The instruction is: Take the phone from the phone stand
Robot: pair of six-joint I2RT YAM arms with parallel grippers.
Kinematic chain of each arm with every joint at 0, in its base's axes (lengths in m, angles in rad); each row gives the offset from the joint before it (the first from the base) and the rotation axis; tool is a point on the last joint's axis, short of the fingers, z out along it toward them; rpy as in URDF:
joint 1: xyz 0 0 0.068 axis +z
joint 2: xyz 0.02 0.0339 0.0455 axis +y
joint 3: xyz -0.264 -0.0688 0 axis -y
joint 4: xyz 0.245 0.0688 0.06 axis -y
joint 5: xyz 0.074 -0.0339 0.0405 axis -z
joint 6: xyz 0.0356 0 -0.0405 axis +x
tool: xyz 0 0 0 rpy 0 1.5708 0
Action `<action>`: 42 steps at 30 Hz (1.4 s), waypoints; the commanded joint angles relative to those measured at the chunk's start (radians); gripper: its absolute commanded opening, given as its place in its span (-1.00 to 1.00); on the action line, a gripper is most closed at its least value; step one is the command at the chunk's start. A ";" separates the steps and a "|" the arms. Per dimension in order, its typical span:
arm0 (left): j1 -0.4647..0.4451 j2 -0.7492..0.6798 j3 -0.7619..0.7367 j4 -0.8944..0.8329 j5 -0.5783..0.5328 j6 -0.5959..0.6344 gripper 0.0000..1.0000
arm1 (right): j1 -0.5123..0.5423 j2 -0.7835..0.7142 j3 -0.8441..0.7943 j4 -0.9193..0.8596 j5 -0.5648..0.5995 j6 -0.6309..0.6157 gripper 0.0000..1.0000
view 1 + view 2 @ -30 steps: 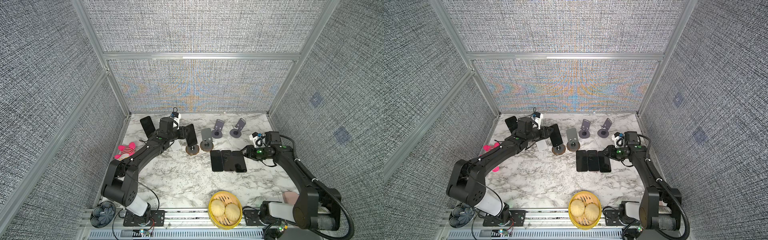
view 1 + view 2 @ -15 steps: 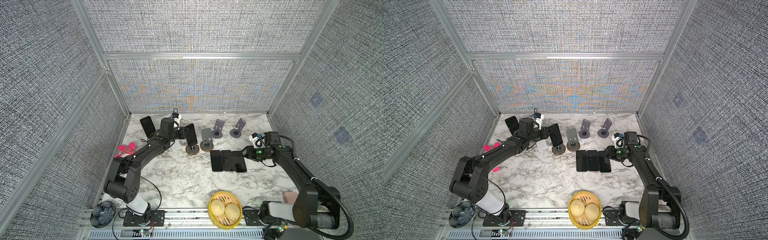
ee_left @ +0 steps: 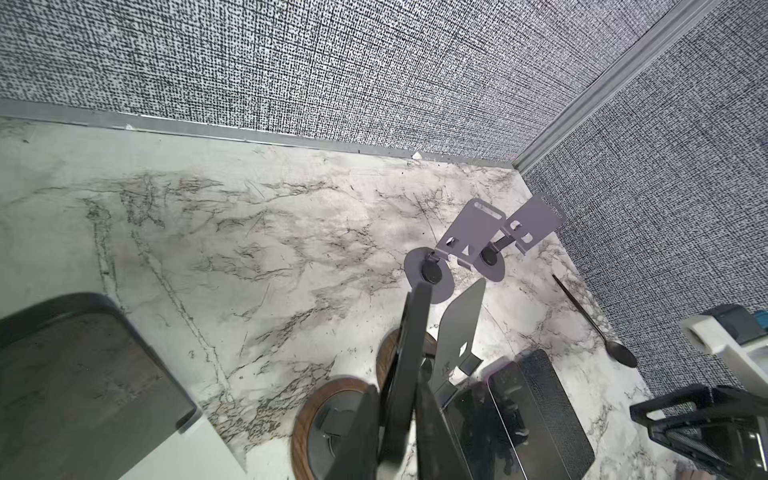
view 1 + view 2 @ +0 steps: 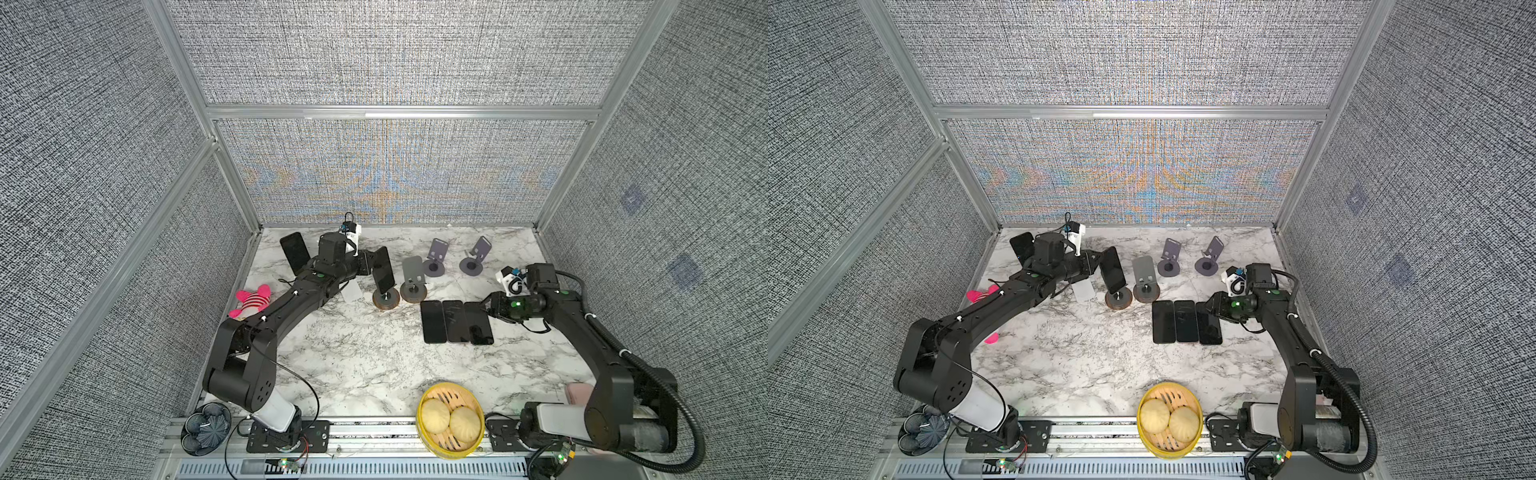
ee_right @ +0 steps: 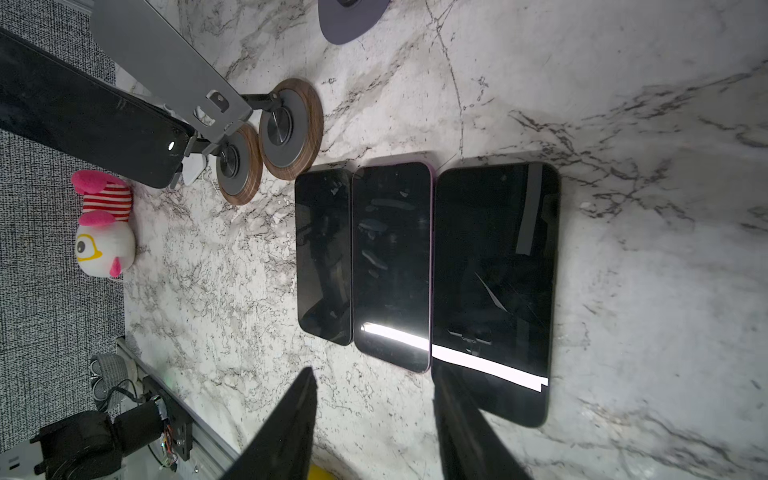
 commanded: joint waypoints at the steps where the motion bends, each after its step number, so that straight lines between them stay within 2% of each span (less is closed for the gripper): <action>1: 0.003 0.003 0.011 0.004 0.013 -0.008 -0.63 | 0.008 0.006 0.009 0.012 -0.016 0.002 -0.05; 28: 0.002 -0.008 0.039 -0.023 0.077 -0.052 -0.79 | 0.027 -0.009 0.027 0.001 -0.009 -0.022 -0.05; 33: 0.002 -0.005 0.085 -0.101 0.104 -0.074 -0.89 | 0.091 -0.009 0.081 -0.016 -0.004 -0.065 -0.10; 39: 0.002 -0.012 0.107 -0.149 0.177 -0.089 -1.00 | 0.234 0.032 0.185 0.002 0.008 -0.098 -0.10; 42: 0.002 -0.017 0.112 -0.163 0.232 -0.093 -1.00 | 0.320 0.053 0.231 0.040 0.006 -0.094 0.01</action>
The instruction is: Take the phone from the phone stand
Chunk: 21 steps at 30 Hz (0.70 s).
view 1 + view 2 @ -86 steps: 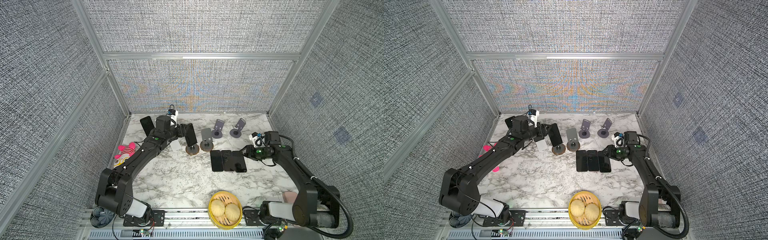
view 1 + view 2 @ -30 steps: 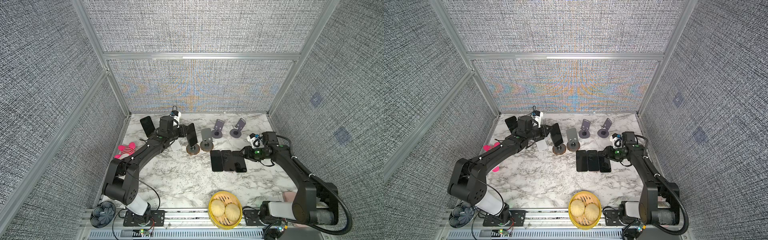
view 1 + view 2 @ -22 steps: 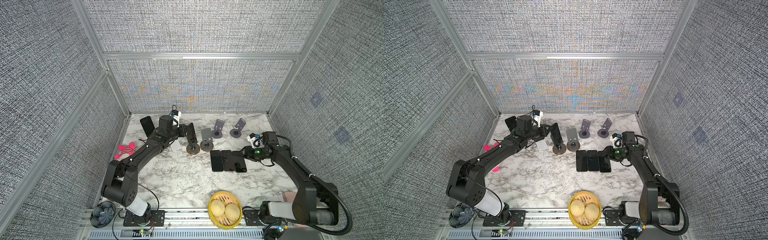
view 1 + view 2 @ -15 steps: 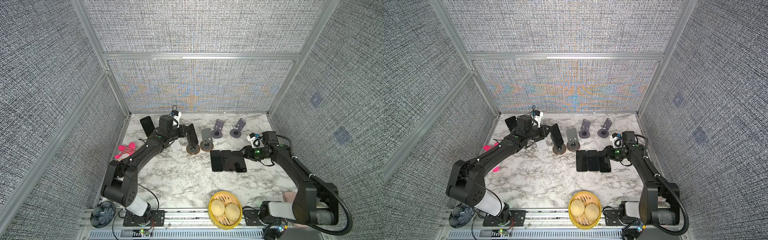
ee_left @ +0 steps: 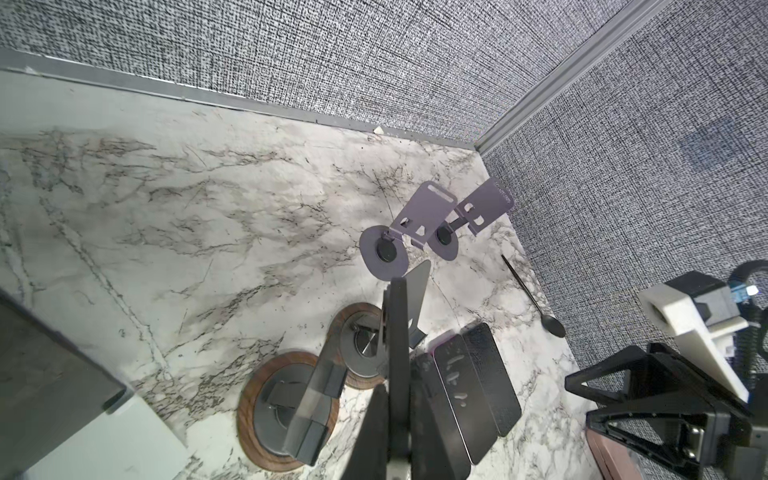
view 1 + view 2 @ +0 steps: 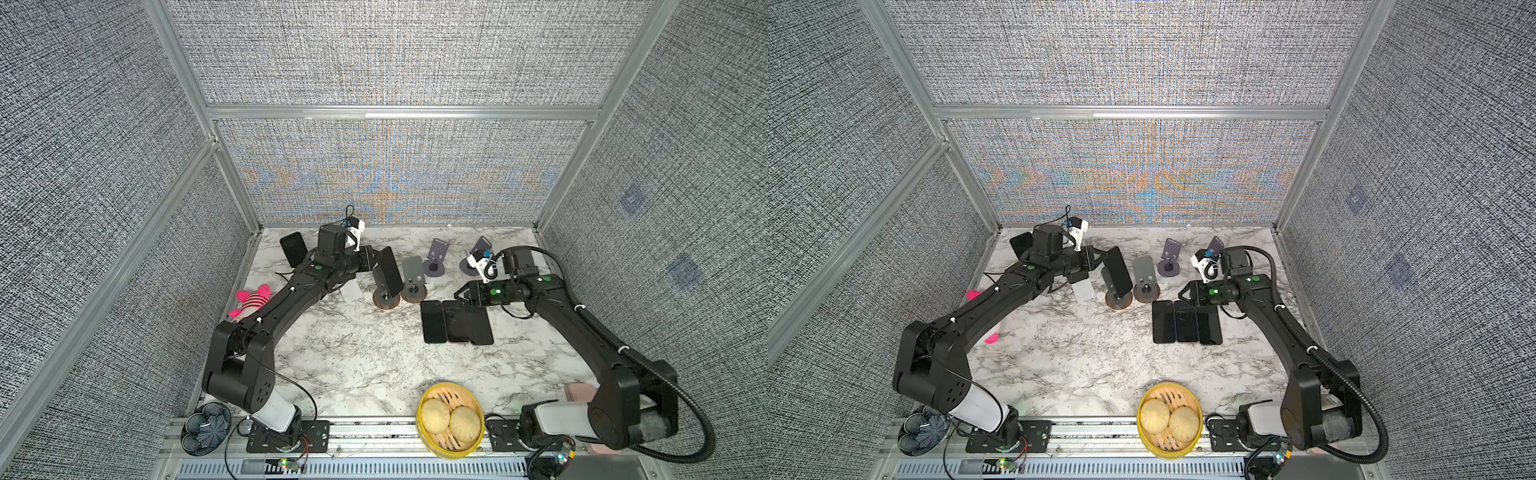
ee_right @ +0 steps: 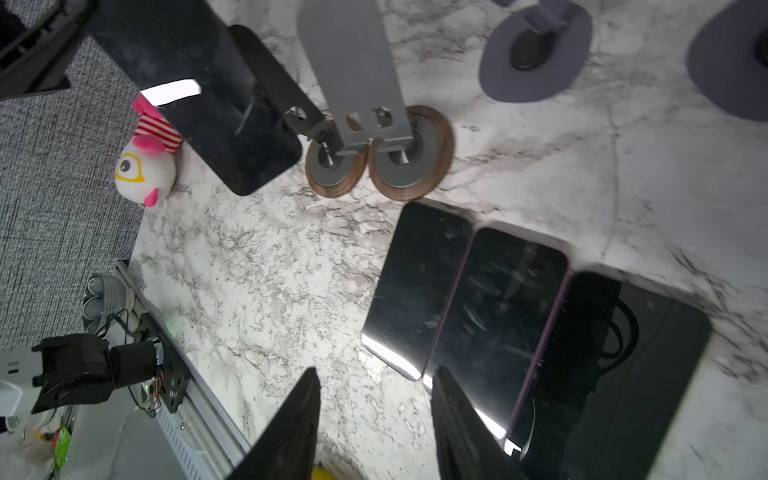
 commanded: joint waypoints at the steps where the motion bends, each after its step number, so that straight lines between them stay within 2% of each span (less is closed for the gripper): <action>1: 0.002 -0.009 0.012 -0.004 0.097 -0.019 -1.00 | 0.075 0.018 0.045 0.054 0.002 -0.013 0.13; 5: 0.001 -0.011 -0.002 0.026 0.170 -0.053 -1.00 | 0.189 0.057 0.111 0.103 0.060 0.018 0.59; 10: -0.001 -0.014 -0.019 0.042 0.211 -0.069 -1.00 | 0.286 0.131 0.173 0.146 0.181 0.051 0.97; 14: 0.000 -0.016 -0.028 0.047 0.228 -0.075 -1.00 | 0.328 0.185 0.204 0.165 0.226 0.041 0.98; 21: -0.001 -0.012 -0.029 0.060 0.243 -0.083 -1.00 | 0.364 0.253 0.234 0.210 0.226 0.051 0.98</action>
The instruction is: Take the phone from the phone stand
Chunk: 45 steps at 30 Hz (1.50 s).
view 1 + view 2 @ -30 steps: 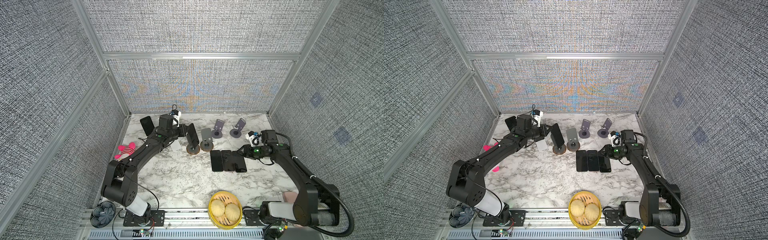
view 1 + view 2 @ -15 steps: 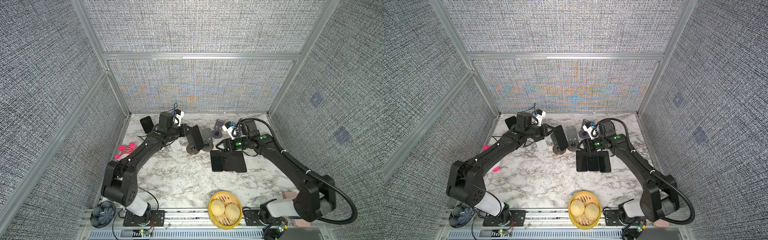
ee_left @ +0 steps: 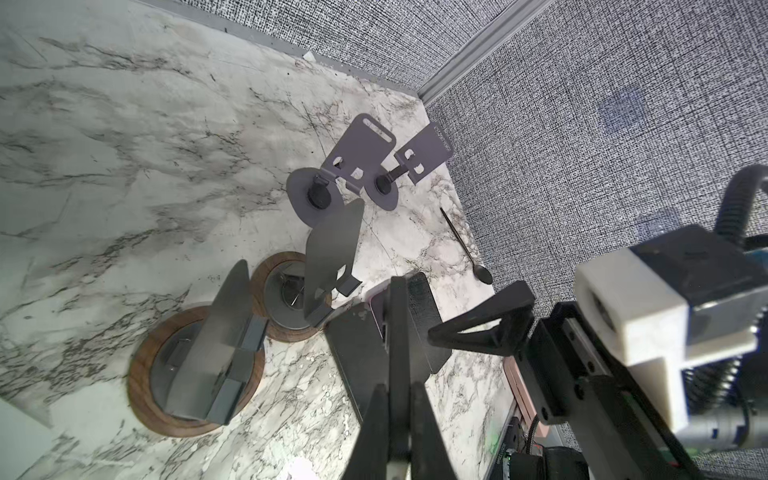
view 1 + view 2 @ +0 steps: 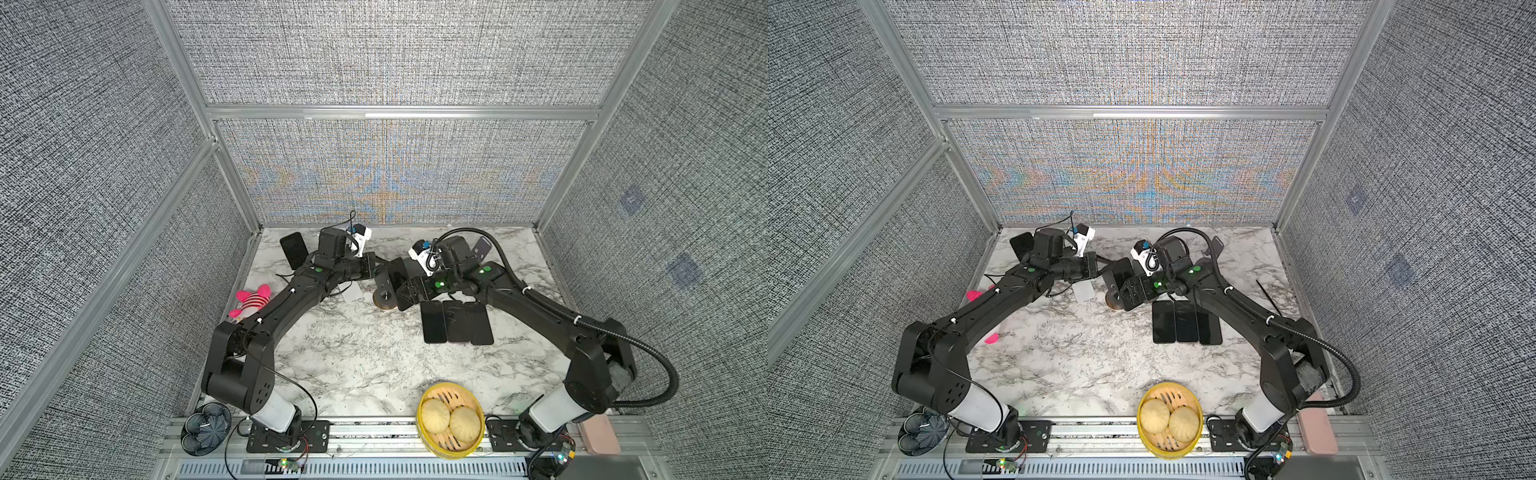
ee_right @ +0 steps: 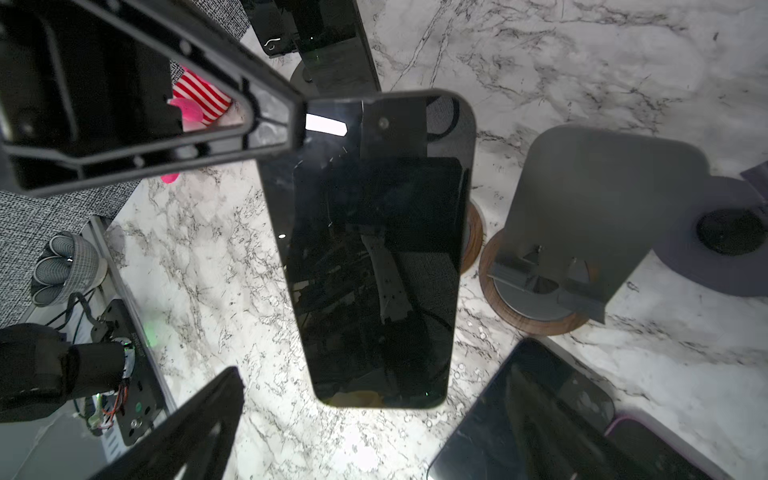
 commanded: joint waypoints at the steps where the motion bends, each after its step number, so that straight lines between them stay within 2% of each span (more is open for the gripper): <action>1: 0.000 -0.005 0.003 0.061 0.032 -0.012 -1.00 | 0.013 0.018 0.016 0.042 0.009 0.010 0.98; 8: 0.000 0.004 0.003 0.082 0.038 -0.030 -1.00 | 0.029 0.062 0.029 0.064 0.005 0.041 0.95; 17: 0.000 0.000 0.001 0.082 0.040 -0.034 -1.00 | 0.040 0.070 0.001 0.144 0.053 0.070 0.49; 23: 0.000 -0.001 -0.006 0.091 0.037 -0.038 -1.00 | 0.040 0.070 -0.007 0.161 0.068 0.103 0.36; 28: 0.000 -0.003 -0.010 0.097 0.034 -0.043 -1.00 | 0.042 0.071 -0.017 0.167 0.068 0.119 0.34; 29: 0.000 -0.003 -0.014 0.103 0.033 -0.044 -0.95 | 0.042 0.071 -0.018 0.168 0.066 0.118 0.34; 32: 0.000 -0.002 -0.020 0.118 0.032 -0.048 -0.46 | 0.042 0.065 -0.020 0.166 0.065 0.116 0.30; 34: 0.000 0.003 -0.023 0.126 0.034 -0.050 -0.23 | 0.042 0.064 -0.019 0.164 0.062 0.118 0.28; 37: 0.000 0.015 -0.022 0.131 0.032 -0.056 0.01 | 0.043 0.066 -0.022 0.169 0.056 0.124 0.26; 41: 0.000 0.014 -0.025 0.147 0.027 -0.063 0.46 | 0.042 0.065 -0.022 0.157 0.056 0.138 0.23; 45: 0.002 -0.005 -0.005 0.086 -0.008 -0.015 0.63 | 0.042 0.048 -0.019 0.123 0.082 0.154 0.20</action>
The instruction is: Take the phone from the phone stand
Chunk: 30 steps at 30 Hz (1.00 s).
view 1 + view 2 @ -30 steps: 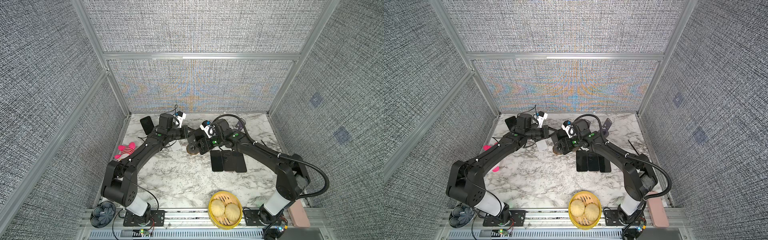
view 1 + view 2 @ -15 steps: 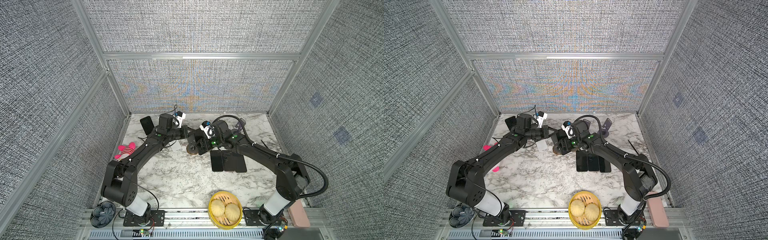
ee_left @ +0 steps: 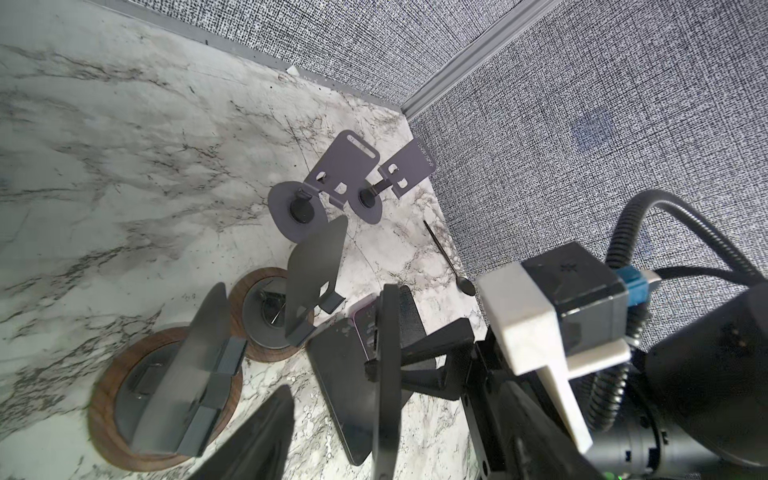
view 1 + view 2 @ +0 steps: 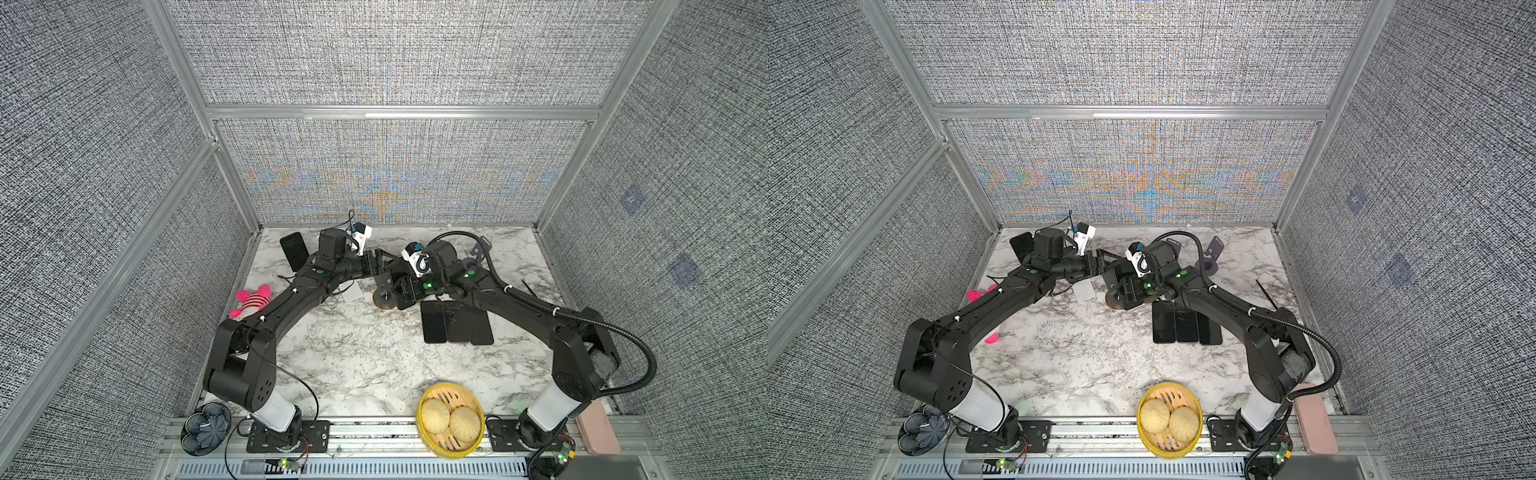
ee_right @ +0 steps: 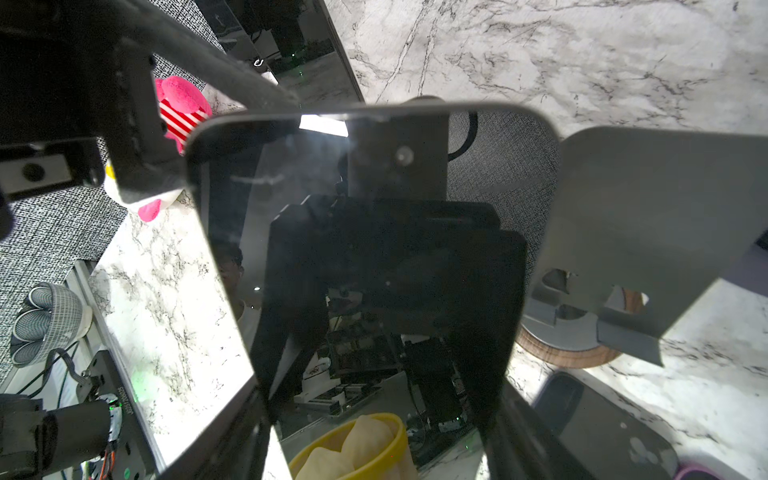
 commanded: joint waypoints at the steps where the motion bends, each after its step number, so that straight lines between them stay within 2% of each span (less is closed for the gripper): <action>1: 0.004 -0.021 0.022 -0.032 -0.034 0.057 0.64 | 0.001 -0.021 0.004 -0.010 0.021 0.023 0.18; 7: 0.086 -0.070 0.056 -0.144 -0.034 0.056 0.63 | 0.002 -0.071 -0.011 -0.088 0.040 0.059 0.04; 11: 0.157 -0.112 0.098 -0.285 -0.062 0.116 0.61 | 0.001 -0.099 -0.015 -0.166 0.070 0.087 -0.08; 13: 0.188 -0.133 0.115 -0.347 -0.096 0.154 0.61 | 0.001 -0.119 -0.023 -0.203 0.090 0.109 -0.28; 16: 0.225 -0.166 0.104 -0.384 -0.151 0.188 0.62 | 0.002 -0.144 -0.033 -0.260 0.113 0.153 -0.75; 19: 0.258 -0.187 0.074 -0.387 -0.206 0.204 0.62 | 0.013 -0.166 -0.041 -0.322 0.152 0.193 -1.00; 22: 0.278 -0.193 0.049 -0.390 -0.266 0.219 0.62 | 0.023 -0.177 -0.045 -0.389 0.194 0.245 -1.00; 26: 0.299 -0.198 0.015 -0.379 -0.283 0.218 0.62 | 0.035 -0.166 -0.037 -0.481 0.223 0.335 -1.00; 30: 0.312 -0.232 -0.001 -0.400 -0.313 0.228 0.62 | 0.075 -0.138 -0.011 -0.579 0.300 0.431 -1.00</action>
